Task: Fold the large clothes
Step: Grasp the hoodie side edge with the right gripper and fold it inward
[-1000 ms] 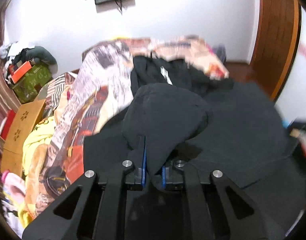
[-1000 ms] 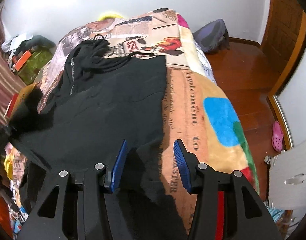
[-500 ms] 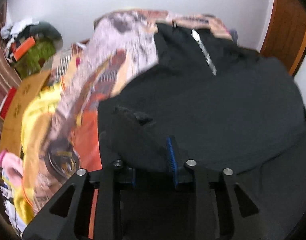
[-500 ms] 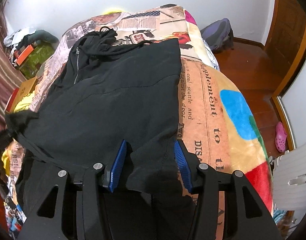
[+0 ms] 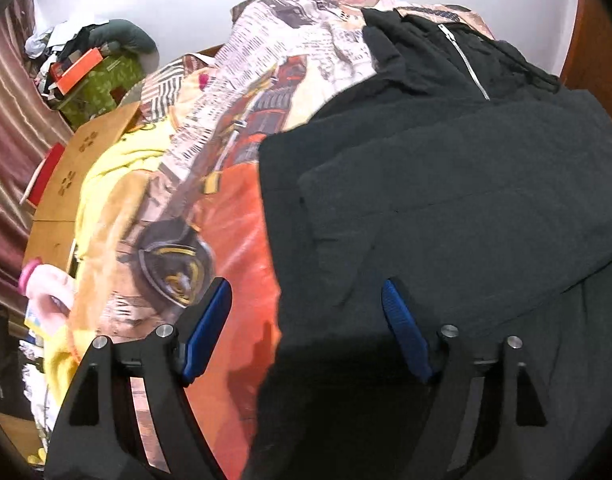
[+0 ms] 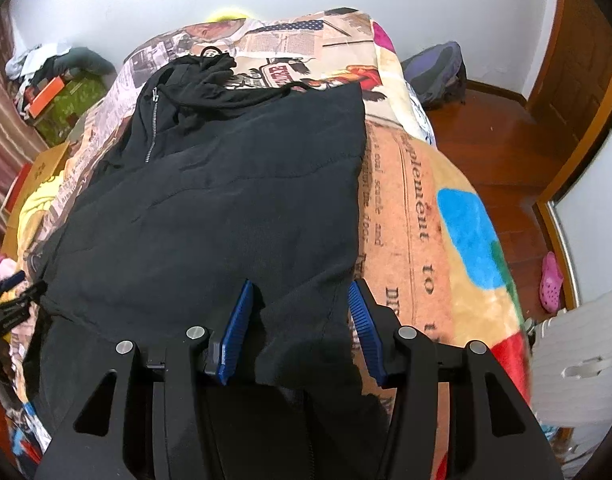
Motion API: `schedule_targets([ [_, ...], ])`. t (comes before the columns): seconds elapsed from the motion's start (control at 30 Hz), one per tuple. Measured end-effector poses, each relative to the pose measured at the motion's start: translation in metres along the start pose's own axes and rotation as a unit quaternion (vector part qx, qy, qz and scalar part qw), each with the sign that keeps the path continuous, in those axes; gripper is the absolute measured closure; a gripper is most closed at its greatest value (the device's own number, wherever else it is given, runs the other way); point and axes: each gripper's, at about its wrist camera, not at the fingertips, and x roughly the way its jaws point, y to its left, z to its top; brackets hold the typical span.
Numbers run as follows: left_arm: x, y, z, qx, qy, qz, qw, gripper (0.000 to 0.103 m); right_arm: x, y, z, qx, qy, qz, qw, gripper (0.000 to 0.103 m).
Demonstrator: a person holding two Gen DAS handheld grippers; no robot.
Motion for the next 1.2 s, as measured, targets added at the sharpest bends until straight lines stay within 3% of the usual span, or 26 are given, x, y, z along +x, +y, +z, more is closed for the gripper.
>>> schedule_targets([
  [0.3, -0.035, 0.007, 0.057, 0.002, -0.059, -0.013, 0.9982, 0.025, -0.018, 0.013, 0.045, -0.022, -0.055, 0.005, 0.998, 0.057],
  [0.57, -0.053, -0.026, 0.136, 0.033, -0.131, -0.044, 0.9899, 0.022, -0.017, 0.039, 0.104, -0.063, -0.105, 0.022, 0.992, 0.057],
  [0.7, -0.040, -0.046, 0.178, 0.043, -0.154, -0.023, 0.9869, 0.022, 0.004, 0.050, 0.141, -0.070, -0.106, 0.040, 0.991, 0.057],
  [0.8, -0.020, -0.059, 0.207, 0.046, -0.152, -0.020, 0.9871, 0.022, 0.027, 0.058, 0.167, -0.071, -0.093, 0.046, 0.992, 0.057],
  [0.97, 0.021, -0.073, 0.247, 0.040, -0.135, -0.049, 0.9889, 0.022, 0.068, 0.070, 0.203, -0.059, -0.076, 0.065, 0.993, 0.057],
  [1.2, 0.086, -0.087, 0.279, 0.025, -0.098, -0.071, 0.9923, 0.022, 0.135, 0.078, 0.237, -0.018, -0.025, 0.084, 0.996, 0.057],
])
